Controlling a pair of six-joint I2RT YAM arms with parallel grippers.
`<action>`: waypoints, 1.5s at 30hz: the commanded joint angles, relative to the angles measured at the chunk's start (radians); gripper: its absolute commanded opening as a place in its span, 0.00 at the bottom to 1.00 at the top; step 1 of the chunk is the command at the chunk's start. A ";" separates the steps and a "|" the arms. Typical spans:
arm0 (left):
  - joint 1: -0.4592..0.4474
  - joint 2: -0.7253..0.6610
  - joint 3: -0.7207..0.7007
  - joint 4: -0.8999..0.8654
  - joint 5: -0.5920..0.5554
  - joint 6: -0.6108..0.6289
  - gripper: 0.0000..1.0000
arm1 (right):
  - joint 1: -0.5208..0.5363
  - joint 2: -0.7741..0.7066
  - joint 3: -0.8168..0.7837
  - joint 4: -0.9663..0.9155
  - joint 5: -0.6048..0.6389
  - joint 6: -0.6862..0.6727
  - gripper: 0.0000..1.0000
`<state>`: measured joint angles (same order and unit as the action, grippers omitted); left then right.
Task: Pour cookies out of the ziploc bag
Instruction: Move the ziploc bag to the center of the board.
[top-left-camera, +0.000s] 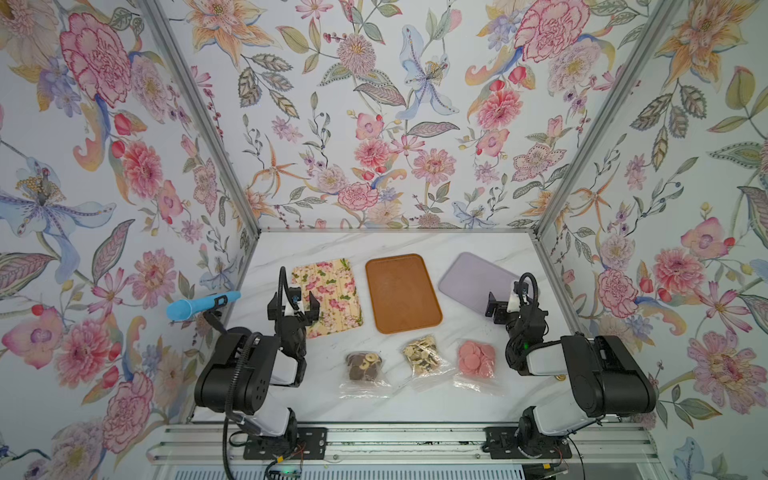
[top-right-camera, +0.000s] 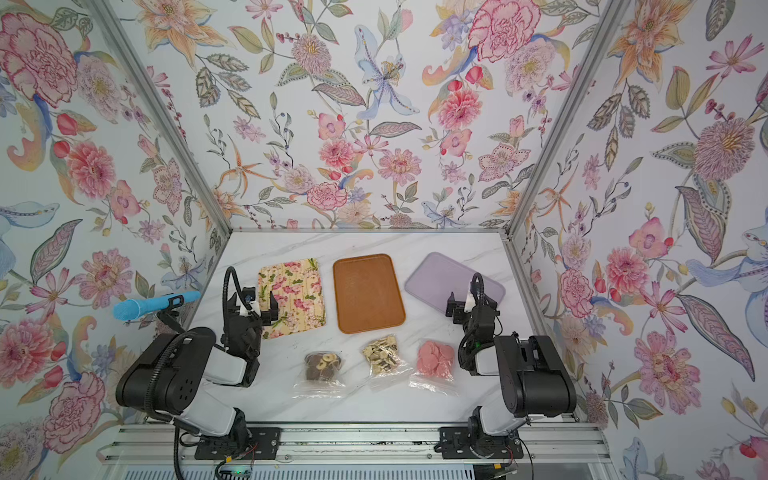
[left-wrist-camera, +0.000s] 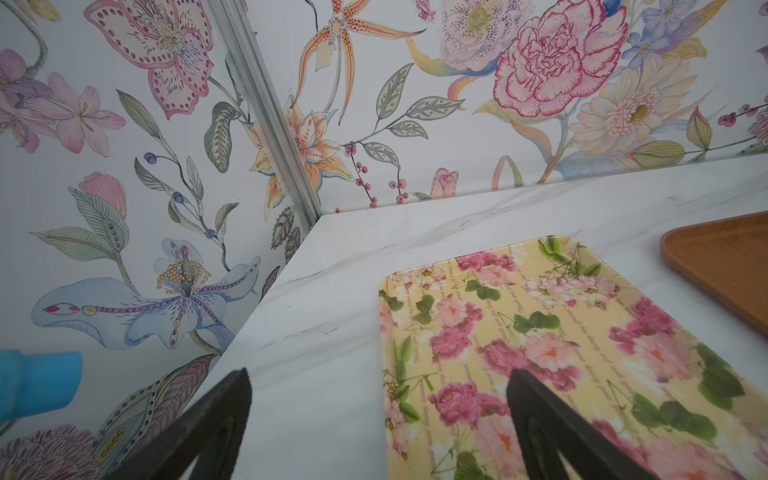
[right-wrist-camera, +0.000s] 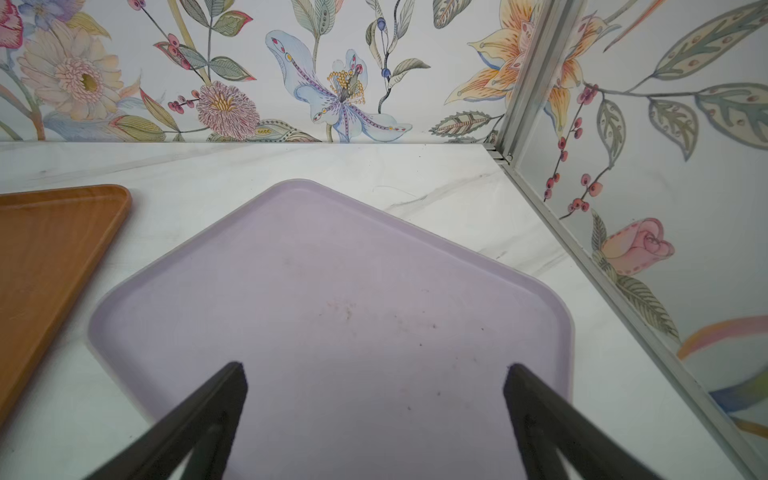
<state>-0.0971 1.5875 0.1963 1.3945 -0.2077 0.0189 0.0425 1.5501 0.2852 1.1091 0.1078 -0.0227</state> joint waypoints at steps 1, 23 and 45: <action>0.002 -0.014 0.008 0.016 0.012 -0.003 0.99 | -0.003 -0.004 0.007 -0.003 -0.014 -0.013 1.00; 0.009 -0.014 0.013 0.003 0.024 -0.010 0.99 | -0.006 -0.004 0.009 -0.005 -0.019 -0.011 1.00; -0.091 -0.460 0.198 -0.695 -0.239 -0.261 0.85 | 0.101 -0.355 0.111 -0.453 -0.074 -0.040 0.99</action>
<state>-0.1654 1.1912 0.3027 1.0122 -0.3347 -0.0731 0.1139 1.2697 0.3378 0.8345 0.0589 -0.0563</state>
